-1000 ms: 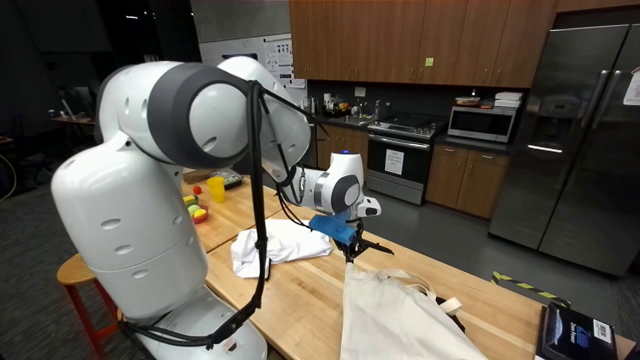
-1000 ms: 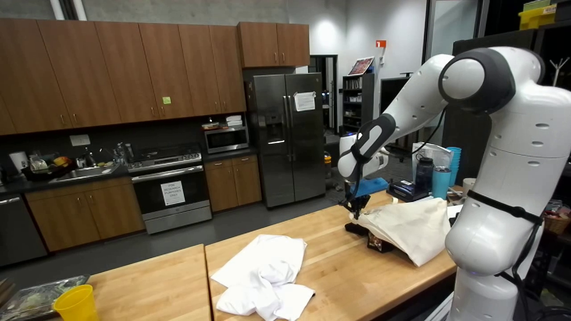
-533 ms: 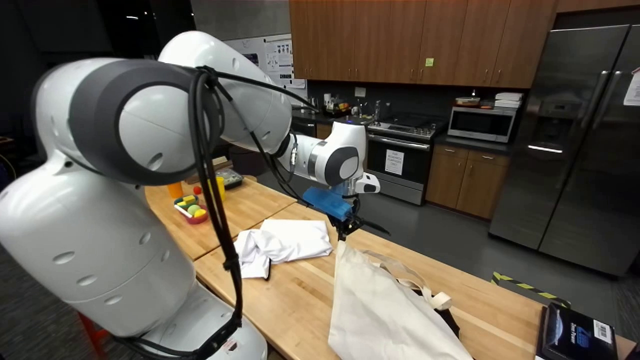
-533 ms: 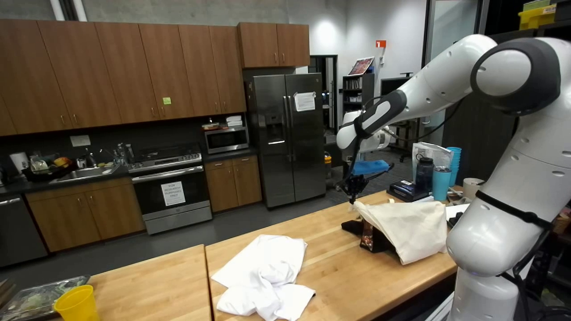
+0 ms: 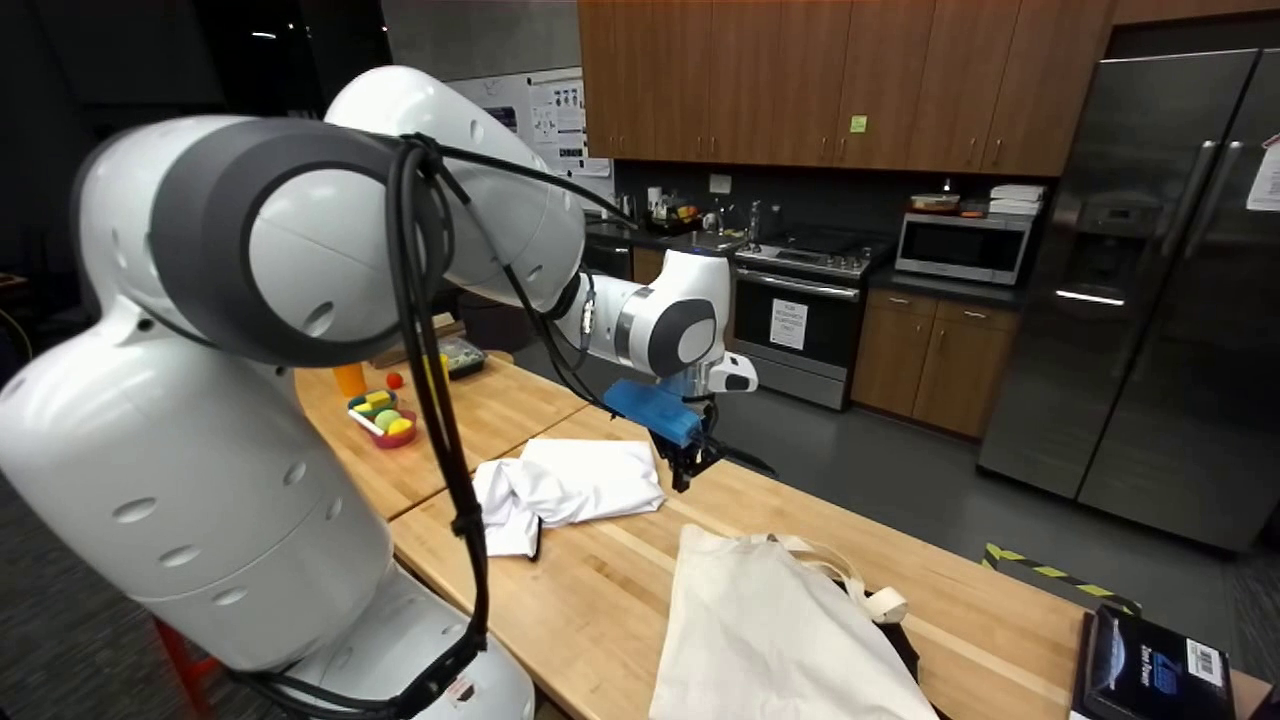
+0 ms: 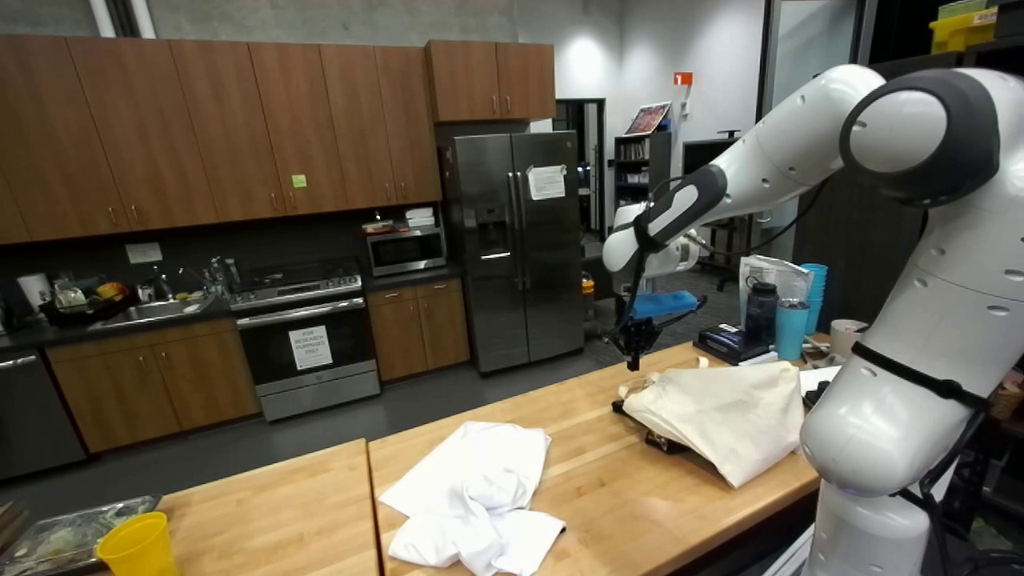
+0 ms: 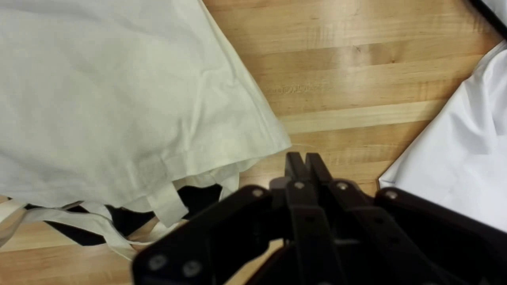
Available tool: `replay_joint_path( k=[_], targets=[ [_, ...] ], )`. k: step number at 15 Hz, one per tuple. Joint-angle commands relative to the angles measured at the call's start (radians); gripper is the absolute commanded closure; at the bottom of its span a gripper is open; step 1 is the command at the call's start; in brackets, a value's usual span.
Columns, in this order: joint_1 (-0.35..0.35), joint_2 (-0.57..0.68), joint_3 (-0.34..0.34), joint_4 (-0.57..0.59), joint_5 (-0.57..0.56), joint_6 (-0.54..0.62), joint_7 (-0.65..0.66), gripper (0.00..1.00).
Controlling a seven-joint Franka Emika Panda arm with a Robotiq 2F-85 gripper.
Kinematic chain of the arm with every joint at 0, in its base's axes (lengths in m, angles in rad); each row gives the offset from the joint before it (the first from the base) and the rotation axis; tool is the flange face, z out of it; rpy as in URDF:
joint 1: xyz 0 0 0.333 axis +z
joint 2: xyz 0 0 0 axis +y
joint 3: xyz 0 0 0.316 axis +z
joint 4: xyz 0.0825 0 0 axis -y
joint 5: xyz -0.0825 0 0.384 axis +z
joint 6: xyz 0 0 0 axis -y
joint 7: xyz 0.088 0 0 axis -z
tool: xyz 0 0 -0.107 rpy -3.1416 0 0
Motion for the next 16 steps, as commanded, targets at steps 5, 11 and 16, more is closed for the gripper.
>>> replay_joint_path(
  k=[5, 11, 16],
  targets=[
    [0.01, 0.006, 0.015, -0.008, -0.007, -0.022, -0.009, 0.97],
    [0.007, 0.053, 0.009, -0.046, -0.005, 0.1, -0.039, 0.36],
    [-0.009, 0.178, 0.01, -0.086, -0.072, 0.385, -0.022, 0.02]
  ],
)
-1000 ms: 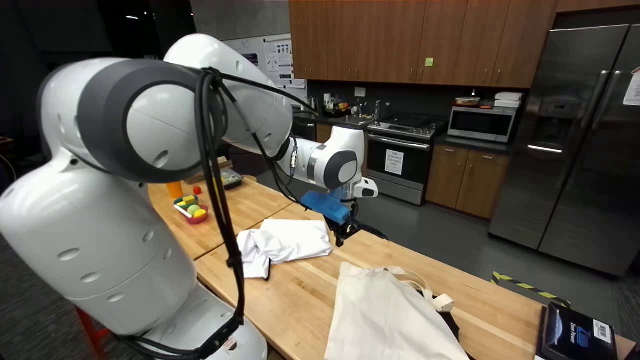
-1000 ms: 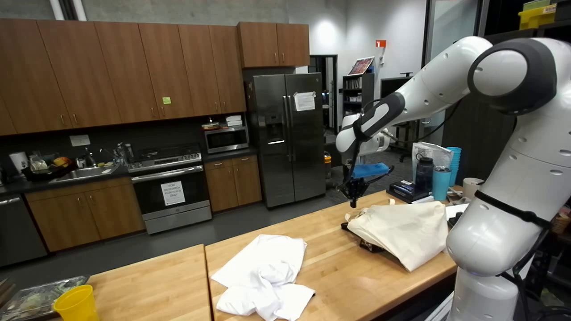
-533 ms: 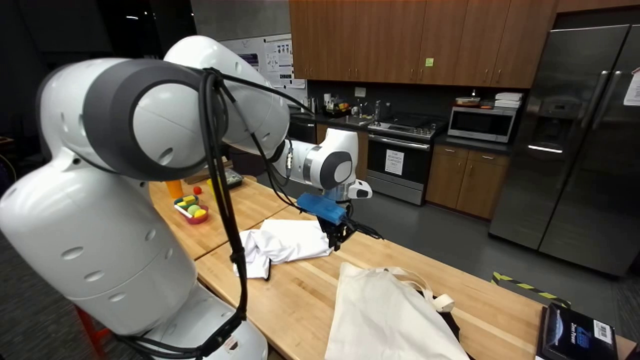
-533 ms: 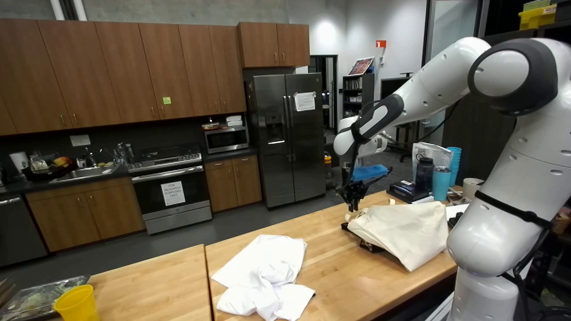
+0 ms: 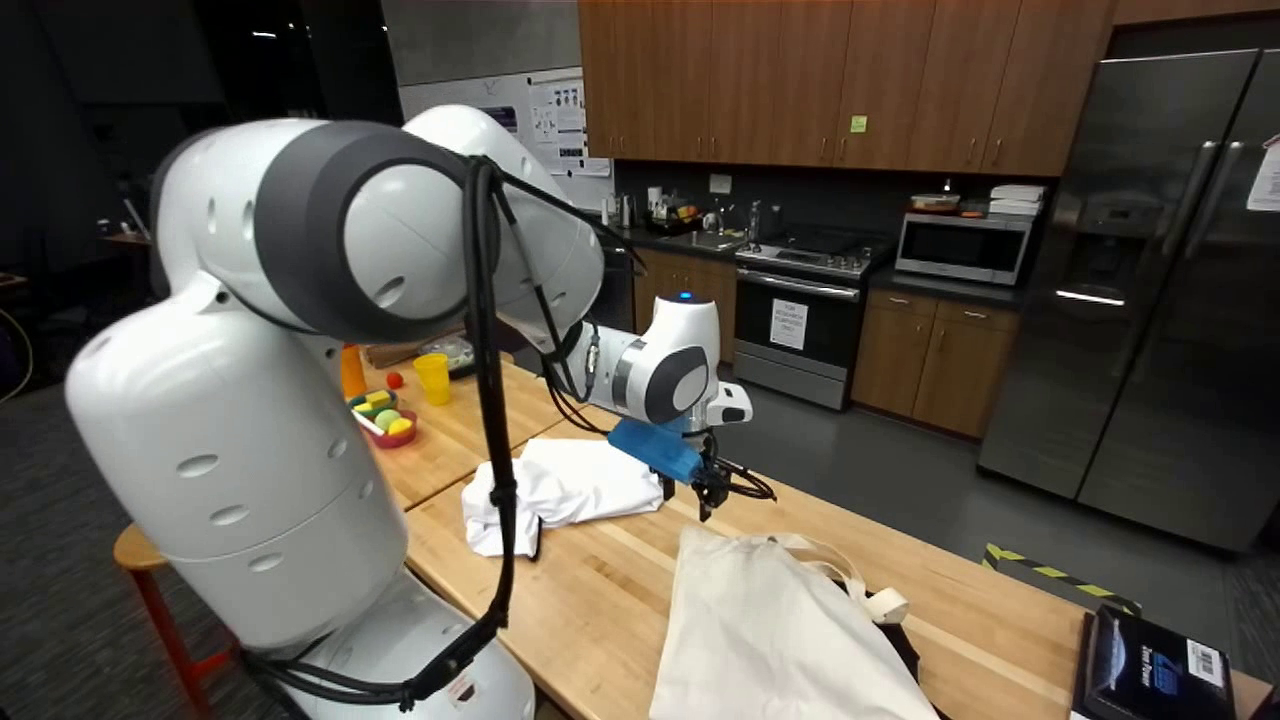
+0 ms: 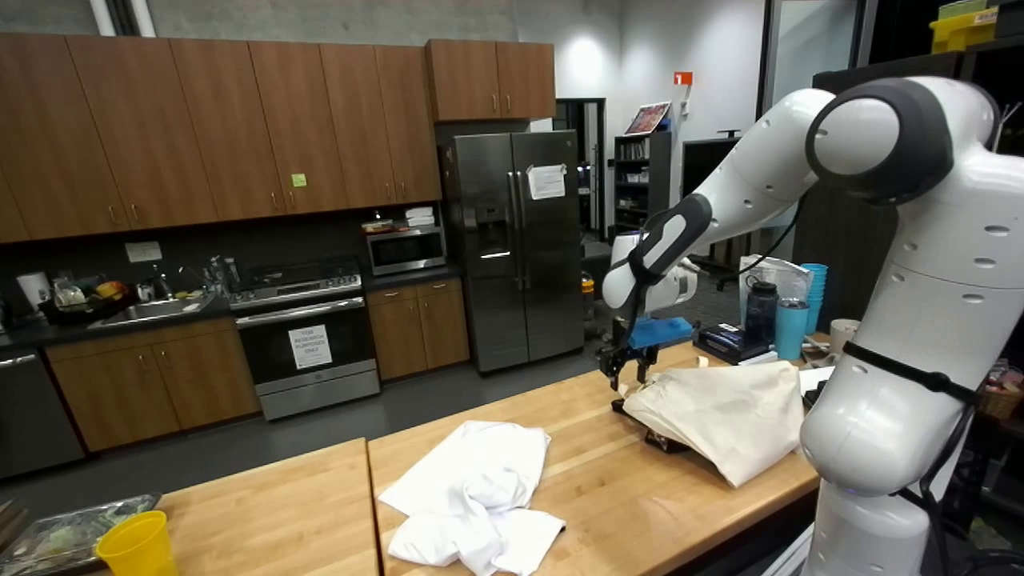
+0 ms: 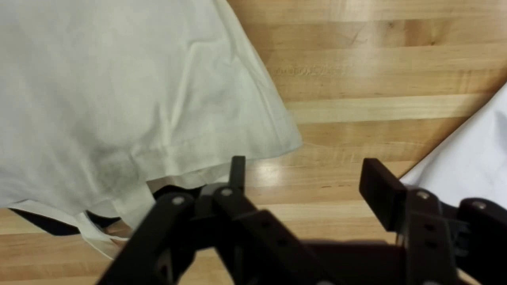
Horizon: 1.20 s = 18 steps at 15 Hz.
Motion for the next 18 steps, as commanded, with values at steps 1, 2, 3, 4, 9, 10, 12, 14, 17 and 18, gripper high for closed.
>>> replay_joint_path(
  k=[1, 2, 3, 4, 9, 10, 12, 14, 17, 18],
  targets=[
    [-0.009, 0.099, -0.002, -0.01, -0.056, 0.153, 0.003, 0.0],
    [-0.017, 0.125, 0.005, -0.008, -0.131, 0.17, 0.064, 0.0],
    [-0.024, 0.146, 0.002, 0.002, -0.22, 0.154, 0.132, 0.32],
    [-0.019, 0.161, -0.006, 0.012, -0.26, 0.124, 0.156, 0.28],
    [0.005, 0.205, -0.02, 0.043, -0.332, 0.096, 0.261, 0.58],
    [0.006, 0.208, -0.022, 0.052, -0.319, 0.09, 0.266, 0.66],
    [0.01, 0.204, -0.02, 0.063, -0.291, 0.08, 0.269, 0.82],
    [0.012, 0.172, -0.008, 0.059, -0.211, 0.054, 0.223, 0.95],
    [0.028, 0.105, 0.017, 0.063, -0.025, -0.011, 0.135, 1.0],
    [0.038, 0.086, 0.027, 0.079, 0.048, -0.055, 0.109, 1.0]
  ],
)
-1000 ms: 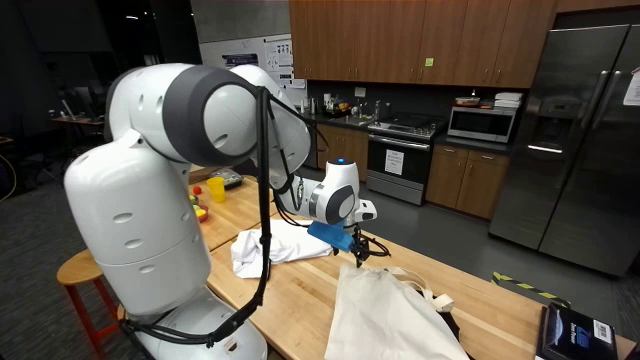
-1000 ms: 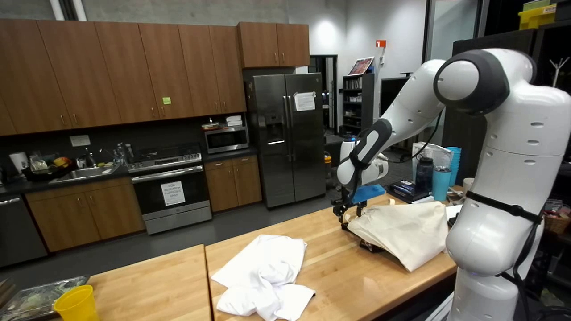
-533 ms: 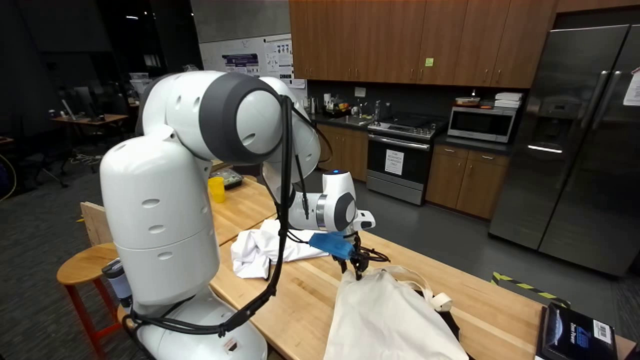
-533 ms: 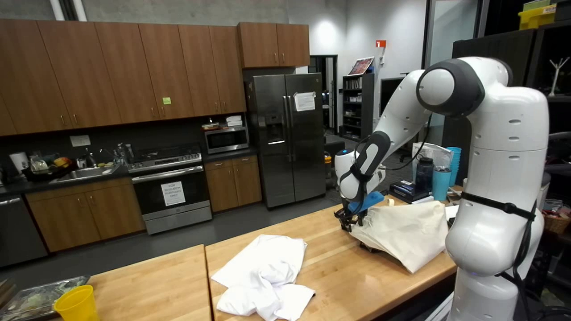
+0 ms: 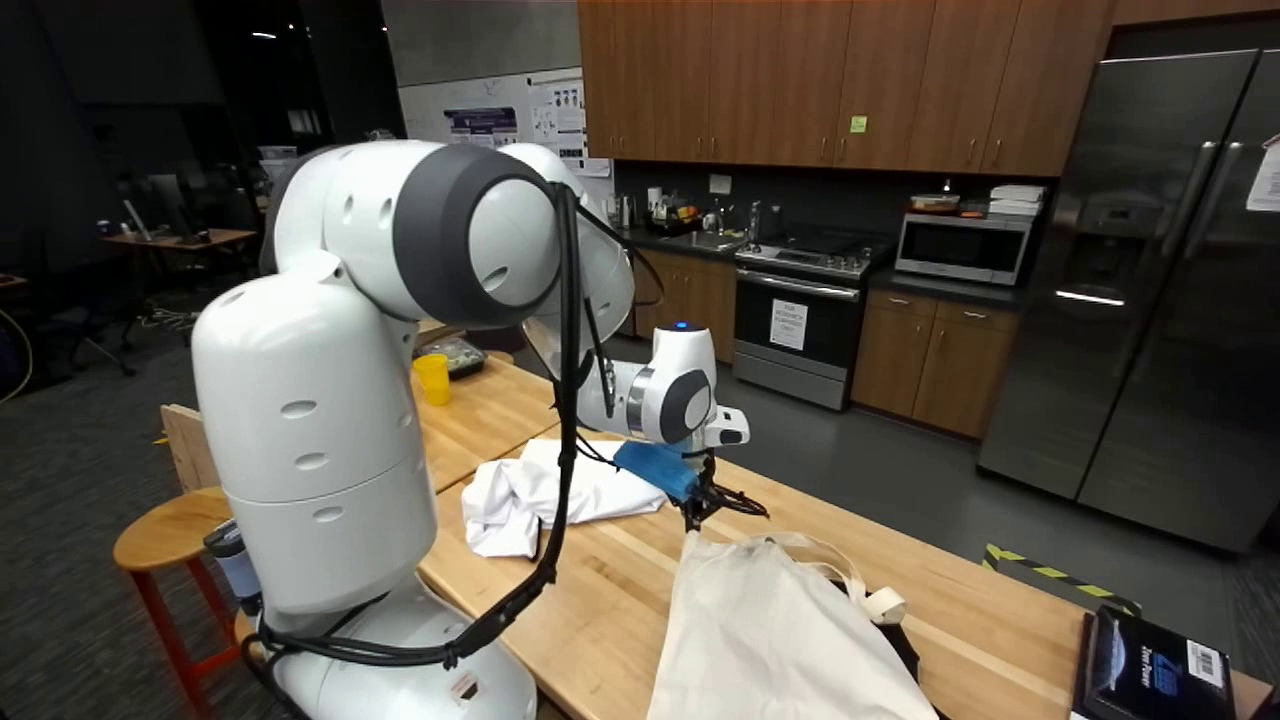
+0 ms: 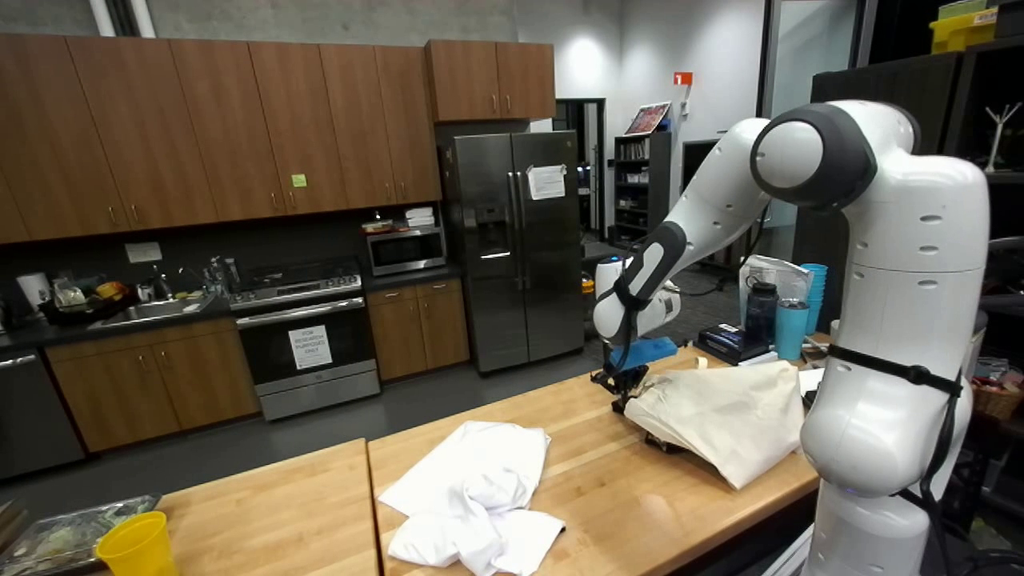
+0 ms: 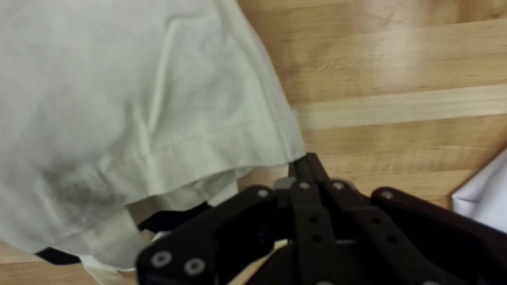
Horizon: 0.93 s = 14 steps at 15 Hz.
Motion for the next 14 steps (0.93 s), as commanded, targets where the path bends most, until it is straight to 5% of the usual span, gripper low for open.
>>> replay_joint_path(
  k=[1, 5, 9, 14],
  targets=[
    [0.03, -0.101, 0.028, 0.027, 0.206, -0.143, -0.091, 1.0],
    [0.08, -0.137, 0.07, 0.117, 0.302, -0.231, -0.062, 1.0],
    [0.136, -0.121, 0.135, 0.23, 0.329, -0.202, 0.022, 1.0],
    [0.194, -0.067, 0.23, 0.42, 0.237, -0.094, 0.235, 1.0]
  ],
)
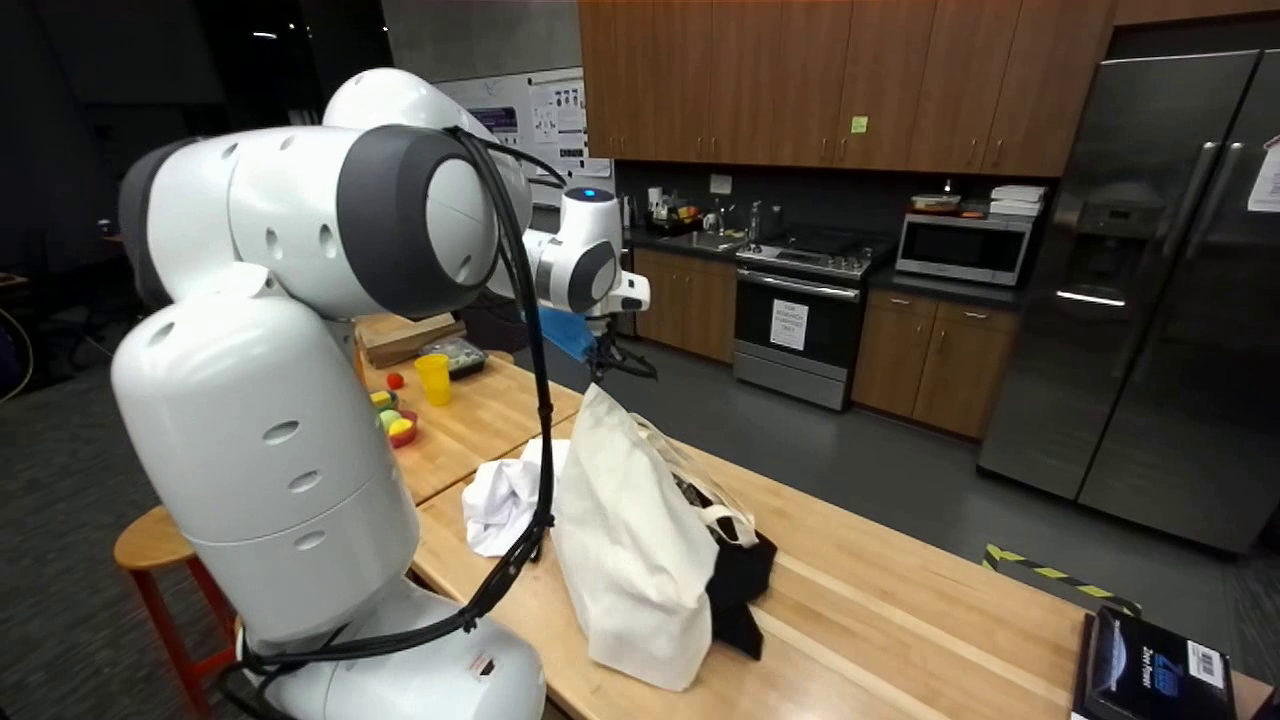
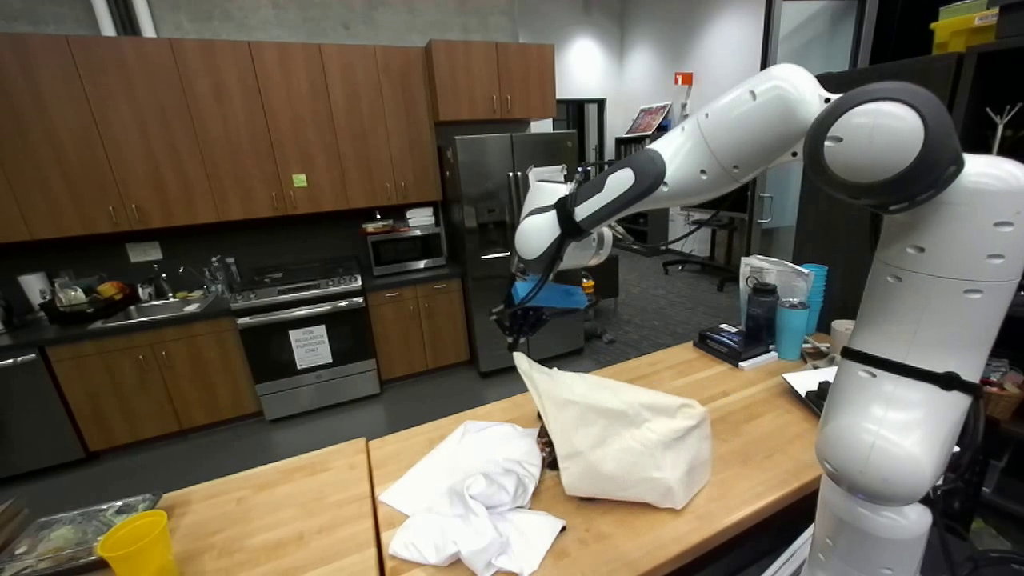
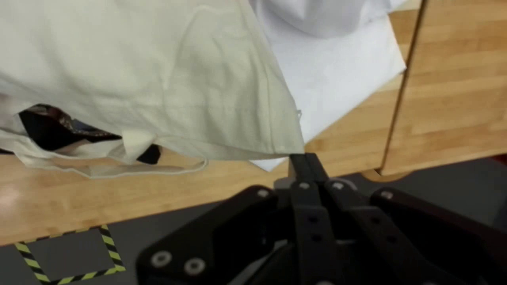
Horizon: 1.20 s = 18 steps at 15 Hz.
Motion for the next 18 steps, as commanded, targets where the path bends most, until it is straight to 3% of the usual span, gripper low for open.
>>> replay_joint_path(
  k=[1, 5, 8, 12, 15, 16, 18],
  targets=[
    [0.033, 0.073, 0.055, 0.174, -0.089, 0.04, 0.162, 1.0],
    [0.099, 0.223, 0.103, 0.406, -0.23, -0.003, 0.295, 1.0],
    [0.176, 0.38, 0.103, 0.571, -0.293, -0.014, 0.306, 1.0],
    [0.26, 0.587, 0.086, 0.776, -0.241, -0.016, 0.246, 1.0],
    [0.307, 0.719, 0.065, 0.927, -0.218, -0.093, 0.225, 1.0],
    [0.306, 0.631, 0.05, 0.79, -0.216, -0.026, 0.246, 0.99],
    [0.321, 0.696, 0.042, 0.866, -0.213, -0.054, 0.237, 0.99]
  ],
)
